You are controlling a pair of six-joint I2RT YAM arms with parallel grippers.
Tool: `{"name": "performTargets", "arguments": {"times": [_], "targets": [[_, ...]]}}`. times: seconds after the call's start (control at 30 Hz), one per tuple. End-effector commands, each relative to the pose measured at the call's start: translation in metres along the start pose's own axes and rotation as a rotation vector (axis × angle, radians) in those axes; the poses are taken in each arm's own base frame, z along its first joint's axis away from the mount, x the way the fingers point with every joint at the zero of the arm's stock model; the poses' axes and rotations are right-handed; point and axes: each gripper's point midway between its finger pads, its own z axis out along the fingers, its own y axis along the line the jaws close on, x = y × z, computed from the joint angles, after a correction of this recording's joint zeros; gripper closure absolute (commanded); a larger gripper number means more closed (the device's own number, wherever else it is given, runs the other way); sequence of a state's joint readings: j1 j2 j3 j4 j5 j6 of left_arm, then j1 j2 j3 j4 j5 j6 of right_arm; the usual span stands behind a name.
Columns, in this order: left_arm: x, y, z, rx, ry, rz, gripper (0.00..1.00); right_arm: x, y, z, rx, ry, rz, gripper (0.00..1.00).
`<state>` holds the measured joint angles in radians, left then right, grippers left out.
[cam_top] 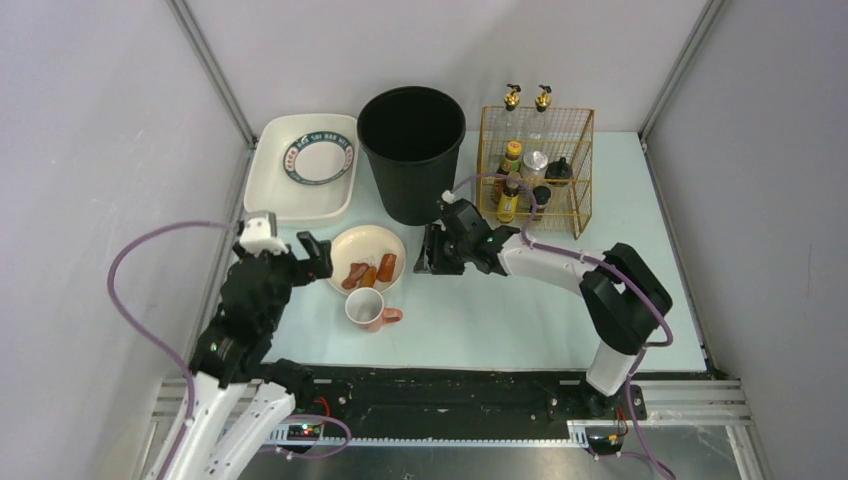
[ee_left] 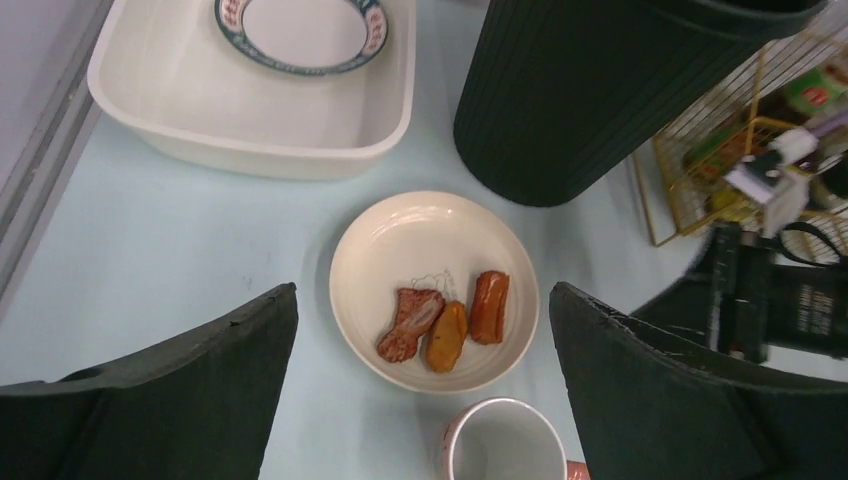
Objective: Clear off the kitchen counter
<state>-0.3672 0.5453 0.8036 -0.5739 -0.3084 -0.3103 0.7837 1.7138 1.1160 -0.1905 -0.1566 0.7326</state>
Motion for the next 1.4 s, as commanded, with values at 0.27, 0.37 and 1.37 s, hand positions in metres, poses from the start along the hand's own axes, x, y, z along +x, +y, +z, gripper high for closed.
{"name": "performTargets", "arguments": {"times": [0.27,0.37,1.37], "targets": [[-0.016,-0.015,-0.032,0.215,-0.325,-0.134,0.0,-0.023,0.003,0.043,0.069,-0.047,-0.009,0.47],[-0.013,-0.028,-0.037,0.293,-0.309,-0.143,0.0,-0.025,0.006,0.05,0.072,-0.049,-0.014,0.48],[0.014,-0.051,-0.038,0.431,-0.21,-0.167,0.0,-0.012,-0.002,0.111,0.134,-0.002,0.052,0.76]]}}
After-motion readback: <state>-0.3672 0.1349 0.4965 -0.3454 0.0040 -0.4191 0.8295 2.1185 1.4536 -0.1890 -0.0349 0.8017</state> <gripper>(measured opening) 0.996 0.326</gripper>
